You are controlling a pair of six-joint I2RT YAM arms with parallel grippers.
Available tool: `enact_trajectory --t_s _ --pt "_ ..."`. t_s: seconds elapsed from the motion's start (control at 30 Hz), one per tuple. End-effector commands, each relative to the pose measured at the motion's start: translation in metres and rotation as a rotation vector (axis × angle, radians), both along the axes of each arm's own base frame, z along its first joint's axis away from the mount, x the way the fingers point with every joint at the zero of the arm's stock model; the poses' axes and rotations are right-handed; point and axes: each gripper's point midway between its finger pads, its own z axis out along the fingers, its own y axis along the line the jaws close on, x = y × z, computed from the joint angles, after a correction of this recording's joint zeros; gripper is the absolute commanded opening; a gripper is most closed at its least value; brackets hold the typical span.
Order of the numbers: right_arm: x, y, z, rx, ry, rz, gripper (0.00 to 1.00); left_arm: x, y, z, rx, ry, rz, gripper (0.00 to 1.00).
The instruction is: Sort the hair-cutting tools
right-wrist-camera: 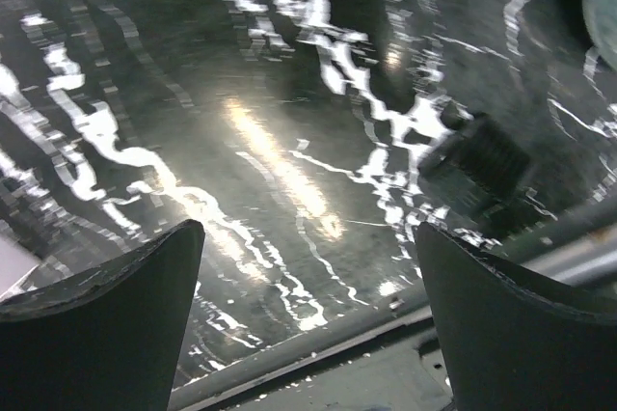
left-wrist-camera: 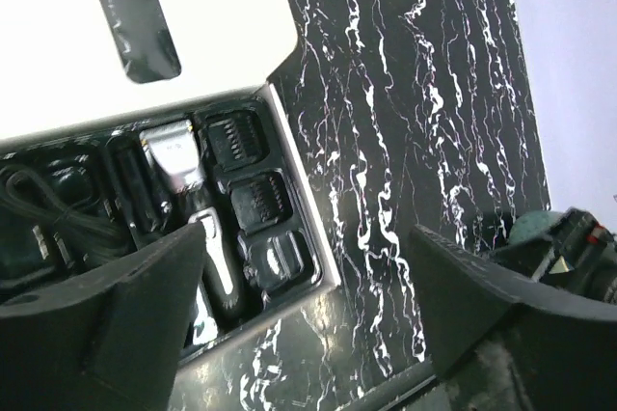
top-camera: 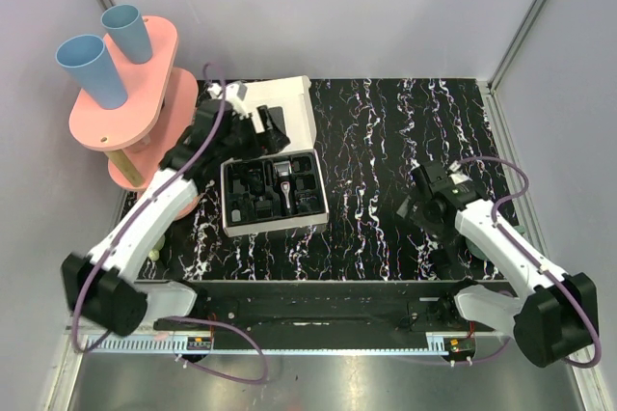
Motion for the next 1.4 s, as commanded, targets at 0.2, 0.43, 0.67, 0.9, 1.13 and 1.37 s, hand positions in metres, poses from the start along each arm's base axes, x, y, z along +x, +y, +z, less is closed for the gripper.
enact_trajectory --t_s 0.2,0.43,0.67,0.9,1.13,1.37 --pt "-0.038 -0.059 -0.008 -0.099 0.095 -0.397 1.00 -0.068 0.084 -0.015 0.219 -0.022 0.197 0.99" --pt "-0.047 -0.080 -0.008 -0.075 0.106 -0.598 0.95 -0.086 0.126 -0.020 0.320 -0.078 0.327 0.99" --pt "-0.029 -0.080 -0.029 0.060 0.109 -0.717 0.89 -0.082 0.125 -0.007 0.304 -0.118 0.328 0.99" --pt "-0.034 -0.072 -0.066 0.121 0.260 -0.734 0.88 -0.086 0.130 -0.008 0.298 -0.123 0.351 0.99" --pt "-0.030 -0.077 -0.075 0.099 0.244 -0.733 0.85 -0.088 0.131 -0.009 0.293 -0.123 0.362 0.99" --pt "-0.020 -0.087 -0.078 0.059 0.195 -0.738 0.75 -0.087 0.131 -0.011 0.293 -0.115 0.360 0.99"
